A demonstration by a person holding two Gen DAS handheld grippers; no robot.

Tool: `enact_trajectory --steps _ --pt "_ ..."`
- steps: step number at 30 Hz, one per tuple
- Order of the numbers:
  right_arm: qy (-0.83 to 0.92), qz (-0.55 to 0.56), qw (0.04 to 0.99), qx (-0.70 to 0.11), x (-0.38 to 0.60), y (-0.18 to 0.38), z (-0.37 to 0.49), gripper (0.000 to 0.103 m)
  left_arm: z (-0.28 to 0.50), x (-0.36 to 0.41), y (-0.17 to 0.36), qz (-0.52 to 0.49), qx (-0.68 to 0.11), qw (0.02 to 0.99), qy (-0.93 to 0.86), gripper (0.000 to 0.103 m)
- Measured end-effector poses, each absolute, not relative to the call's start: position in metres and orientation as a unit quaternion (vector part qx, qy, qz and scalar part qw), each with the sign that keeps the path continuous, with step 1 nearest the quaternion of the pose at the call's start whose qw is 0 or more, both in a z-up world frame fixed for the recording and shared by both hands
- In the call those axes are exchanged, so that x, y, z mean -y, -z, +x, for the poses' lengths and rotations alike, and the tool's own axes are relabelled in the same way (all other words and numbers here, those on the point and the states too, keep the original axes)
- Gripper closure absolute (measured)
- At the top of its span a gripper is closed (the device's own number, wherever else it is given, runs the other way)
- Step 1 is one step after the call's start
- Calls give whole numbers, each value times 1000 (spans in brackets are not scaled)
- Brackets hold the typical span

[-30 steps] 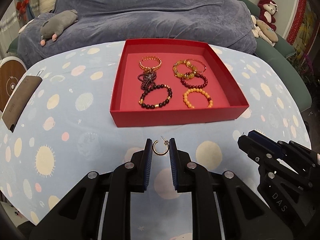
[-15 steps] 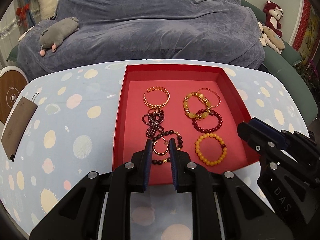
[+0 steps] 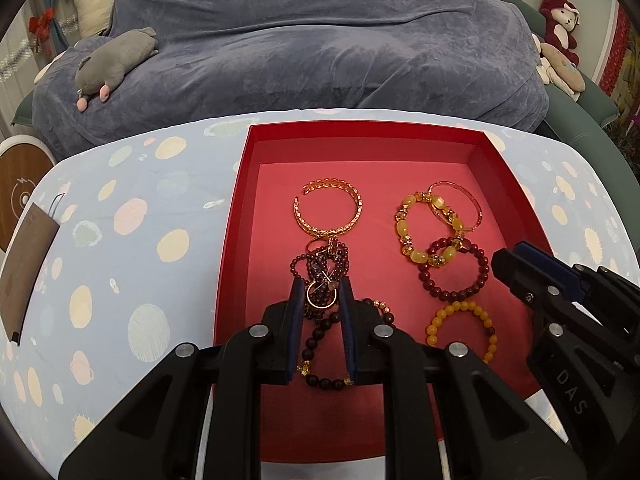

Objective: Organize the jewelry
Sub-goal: 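Carry both hoop earrings into the red box, then open both tools to drop the hoops onto the bracelets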

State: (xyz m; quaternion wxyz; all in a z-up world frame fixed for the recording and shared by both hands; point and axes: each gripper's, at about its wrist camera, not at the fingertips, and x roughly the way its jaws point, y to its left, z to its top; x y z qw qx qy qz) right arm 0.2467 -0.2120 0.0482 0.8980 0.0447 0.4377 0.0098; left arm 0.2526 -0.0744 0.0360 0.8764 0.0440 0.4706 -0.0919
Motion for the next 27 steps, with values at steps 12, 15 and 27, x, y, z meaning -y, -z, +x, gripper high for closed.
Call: enact_trajectory --steps 12,15,27 --pt "-1 41 896 -442 217 -41 253 87 256 75 -29 46 -473 876 85 86" --pt "-1 40 896 -442 217 -41 253 87 257 75 -29 44 -472 876 85 86" --pt "17 41 901 -431 220 -48 244 64 250 73 -39 45 -455 887 72 59"
